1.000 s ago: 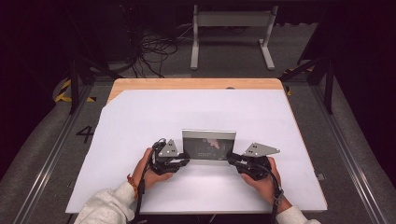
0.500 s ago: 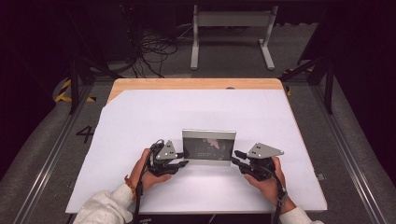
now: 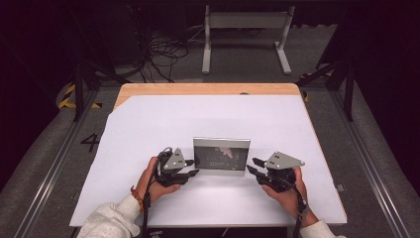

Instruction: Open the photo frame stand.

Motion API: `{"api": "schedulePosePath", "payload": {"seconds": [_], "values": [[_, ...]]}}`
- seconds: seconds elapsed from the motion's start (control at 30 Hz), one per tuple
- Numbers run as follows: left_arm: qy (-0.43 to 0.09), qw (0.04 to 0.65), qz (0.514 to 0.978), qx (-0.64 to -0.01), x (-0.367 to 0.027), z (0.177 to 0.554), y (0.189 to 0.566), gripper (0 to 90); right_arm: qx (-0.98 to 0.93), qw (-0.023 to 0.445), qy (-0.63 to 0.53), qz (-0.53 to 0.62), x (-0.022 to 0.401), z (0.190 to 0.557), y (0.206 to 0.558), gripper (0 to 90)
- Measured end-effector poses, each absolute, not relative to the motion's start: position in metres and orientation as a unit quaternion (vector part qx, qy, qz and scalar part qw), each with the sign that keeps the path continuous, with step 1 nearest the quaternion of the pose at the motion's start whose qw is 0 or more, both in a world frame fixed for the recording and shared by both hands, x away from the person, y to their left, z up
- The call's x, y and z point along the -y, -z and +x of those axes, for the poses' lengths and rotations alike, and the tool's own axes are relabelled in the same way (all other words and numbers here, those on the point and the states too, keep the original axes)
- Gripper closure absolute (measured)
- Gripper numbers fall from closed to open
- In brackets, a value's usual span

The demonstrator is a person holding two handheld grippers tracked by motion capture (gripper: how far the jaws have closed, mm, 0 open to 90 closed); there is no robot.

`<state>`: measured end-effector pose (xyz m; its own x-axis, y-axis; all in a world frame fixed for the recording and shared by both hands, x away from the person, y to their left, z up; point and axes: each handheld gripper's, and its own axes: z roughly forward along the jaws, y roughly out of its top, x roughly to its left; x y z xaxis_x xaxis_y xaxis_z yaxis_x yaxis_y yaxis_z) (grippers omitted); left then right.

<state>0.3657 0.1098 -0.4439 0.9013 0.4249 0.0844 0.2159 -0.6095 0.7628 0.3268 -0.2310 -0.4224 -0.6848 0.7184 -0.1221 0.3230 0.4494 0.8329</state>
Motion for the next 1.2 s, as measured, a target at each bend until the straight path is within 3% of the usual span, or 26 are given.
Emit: {"api": "schedulePosePath", "payload": {"seconds": [0.7,1.0,1.2], "values": [[-0.156,0.401,0.887,-0.169,-0.121,0.353,0.438,50.5,-0.826,0.24,-0.401,0.317,0.24,0.321,0.42,56.0],[-0.167,0.399,0.884,-0.177,-0.122,0.351,0.437,36.0,-0.829,0.246,-0.392,0.314,0.234,0.318,0.419,51.7],[-0.169,0.4,0.878,-0.2,-0.132,0.346,0.438,21.2,-0.828,0.255,-0.391,0.311,0.239,0.312,0.411,47.7]]}}
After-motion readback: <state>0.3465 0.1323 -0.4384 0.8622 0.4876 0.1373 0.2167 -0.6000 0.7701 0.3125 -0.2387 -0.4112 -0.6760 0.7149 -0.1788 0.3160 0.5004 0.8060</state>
